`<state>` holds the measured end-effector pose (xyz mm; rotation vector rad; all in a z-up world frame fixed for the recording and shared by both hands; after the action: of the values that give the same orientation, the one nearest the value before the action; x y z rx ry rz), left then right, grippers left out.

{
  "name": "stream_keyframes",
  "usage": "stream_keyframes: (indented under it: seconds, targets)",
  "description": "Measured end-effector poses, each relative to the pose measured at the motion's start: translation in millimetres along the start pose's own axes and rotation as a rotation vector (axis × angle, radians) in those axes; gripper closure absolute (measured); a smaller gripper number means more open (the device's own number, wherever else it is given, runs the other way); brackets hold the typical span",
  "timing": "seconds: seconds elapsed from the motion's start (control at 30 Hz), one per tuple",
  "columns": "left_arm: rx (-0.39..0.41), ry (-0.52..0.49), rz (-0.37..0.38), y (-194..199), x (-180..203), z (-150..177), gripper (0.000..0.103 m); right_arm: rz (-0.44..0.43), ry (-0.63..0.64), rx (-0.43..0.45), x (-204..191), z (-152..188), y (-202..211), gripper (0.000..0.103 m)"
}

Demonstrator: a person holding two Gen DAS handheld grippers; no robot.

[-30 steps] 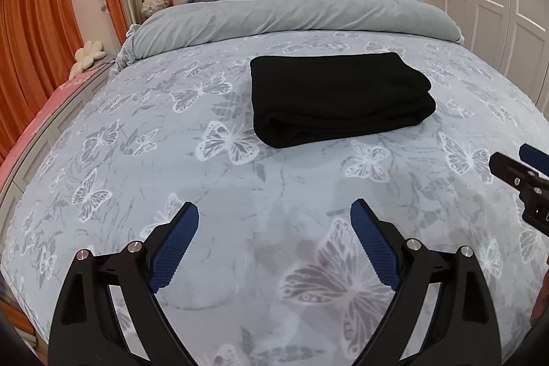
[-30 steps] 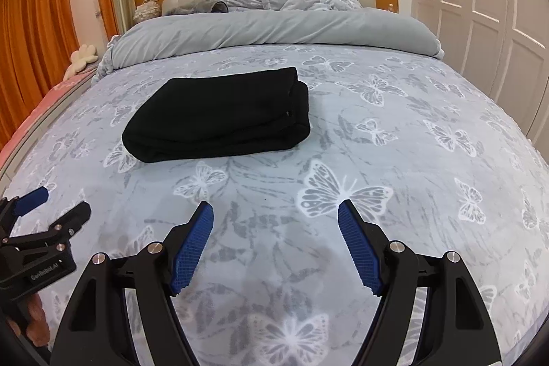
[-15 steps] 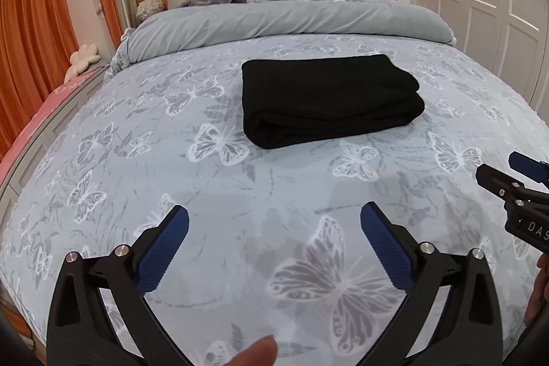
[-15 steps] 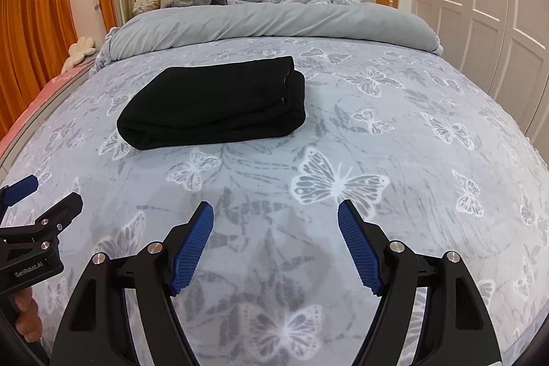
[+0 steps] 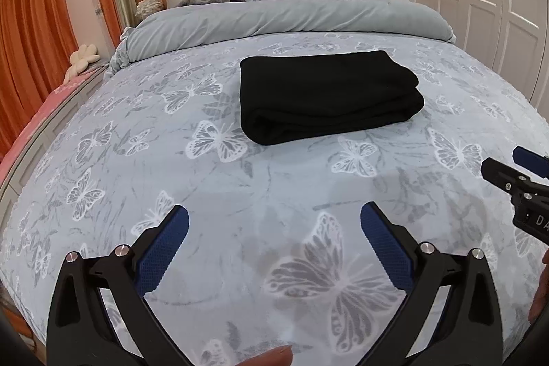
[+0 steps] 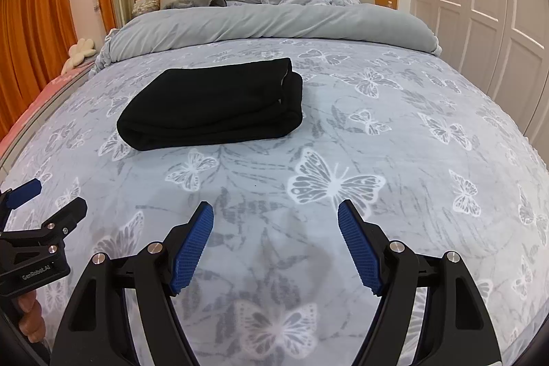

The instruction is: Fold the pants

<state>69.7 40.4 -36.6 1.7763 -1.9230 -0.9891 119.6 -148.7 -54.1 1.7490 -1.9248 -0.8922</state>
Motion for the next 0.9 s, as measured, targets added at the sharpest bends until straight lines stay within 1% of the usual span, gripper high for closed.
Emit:
stream_keyframes:
  seconds: [0.3, 0.9]
  targets:
    - [-0.007, 0.003, -0.013, 0.6, -0.2, 2.0, 0.005, 0.000, 0.000, -0.001, -0.5, 0.4, 0.8, 0.030]
    - [-0.015, -0.004, 0.000, -1.0, 3.2, 2.7, 0.005, 0.000, 0.004, -0.001, -1.6, 0.2, 1.3, 0.030]
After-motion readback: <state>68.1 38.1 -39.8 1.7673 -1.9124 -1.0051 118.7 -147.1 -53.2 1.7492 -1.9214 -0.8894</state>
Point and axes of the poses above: each gripper's, at about its wrist camera, not at the fingertips, and y roughly against the way its jaws point, x to its right, z to its underside, the point moved 4 cm from there along -y, roughly the way its jaws point, and after that the axes turned 8 degrees about -y, right-handed, at the moved point
